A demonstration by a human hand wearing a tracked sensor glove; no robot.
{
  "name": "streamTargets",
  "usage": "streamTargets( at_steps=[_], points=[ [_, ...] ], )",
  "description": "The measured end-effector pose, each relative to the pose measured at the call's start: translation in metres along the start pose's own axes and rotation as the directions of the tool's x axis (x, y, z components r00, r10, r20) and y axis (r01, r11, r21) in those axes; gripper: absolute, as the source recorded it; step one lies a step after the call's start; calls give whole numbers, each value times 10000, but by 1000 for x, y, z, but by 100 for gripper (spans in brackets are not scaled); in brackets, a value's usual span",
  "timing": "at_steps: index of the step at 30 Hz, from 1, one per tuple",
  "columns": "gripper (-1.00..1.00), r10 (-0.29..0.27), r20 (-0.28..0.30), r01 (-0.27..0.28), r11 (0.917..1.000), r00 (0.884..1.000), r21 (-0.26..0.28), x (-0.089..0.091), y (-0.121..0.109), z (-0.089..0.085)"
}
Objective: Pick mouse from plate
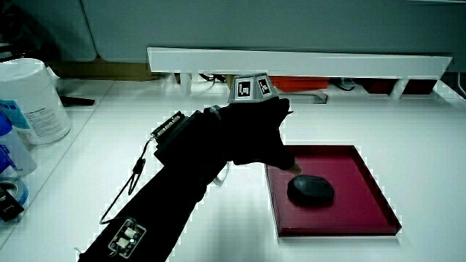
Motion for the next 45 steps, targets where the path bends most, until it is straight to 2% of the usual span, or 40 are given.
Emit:
streamTargets(
  at_steps=[1, 2, 3, 4, 5, 6, 7, 8, 10, 16, 18, 24, 32, 35, 36, 37, 38, 45],
  points=[
    [0, -106, -680, 105, 9999, 9976, -16, 2, 4, 0],
    [0, -183, -803, 191, 9998, 9966, 88, 1, 10, -4],
    [0, 69, -644, -58, 9998, 9979, 171, -1, 17, -8],
    [0, -188, -887, 197, 9998, 9959, 95, 0, 22, -11],
    [0, -122, -814, 129, 9999, 9966, 83, -1, 27, -14],
    [0, 274, -603, -275, 9996, 9978, -22, -1, 32, -18],
    [0, 65, -1062, -72, 10000, 9943, -64, 1, 36, -20],
    [0, 268, -992, -292, 9993, 9947, -231, 2, 39, -22],
    [0, 324, -1203, -355, 9991, 9922, -243, 4, 45, -27],
    [0, 509, -1004, -591, 9950, 9936, -801, -5, 71, -52],
    [0, 525, -1269, -639, 9942, 9905, -871, -4, 77, -58],
    [0, 534, -1301, -685, 9911, 9901, -1144, -4, 92, -77],
    [0, 538, -1591, -765, 9872, 9858, -1401, 0, 108, -92],
    [0, 631, -1678, -889, 9845, 9838, -1511, -2, 115, -100],
    [0, 727, -1779, -1029, 9805, 9814, -1673, 0, 116, -100],
    [0, 625, -1862, -930, 9827, 9805, -1600, 0, 117, -102],
    [0, 689, -1980, -1033, 9802, 9778, -1688, 2, 117, -102],
    [0, 701, -1894, -1022, 9809, 9794, -1654, -2, 123, -109]
  ],
)
